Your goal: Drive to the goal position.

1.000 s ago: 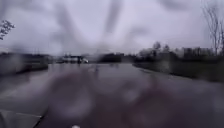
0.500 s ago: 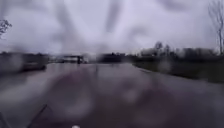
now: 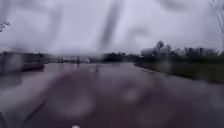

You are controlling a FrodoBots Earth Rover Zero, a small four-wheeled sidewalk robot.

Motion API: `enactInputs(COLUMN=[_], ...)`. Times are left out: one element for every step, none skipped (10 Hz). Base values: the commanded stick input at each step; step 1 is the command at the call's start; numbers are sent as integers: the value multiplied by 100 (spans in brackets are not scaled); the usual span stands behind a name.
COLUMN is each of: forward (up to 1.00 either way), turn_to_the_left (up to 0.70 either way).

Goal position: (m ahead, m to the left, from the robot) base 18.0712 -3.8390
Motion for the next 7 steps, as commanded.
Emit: enactInputs(forward=[70,70,70,70,70,70,70], turn_to_the_left=[0,0,0,0,0,0,0])
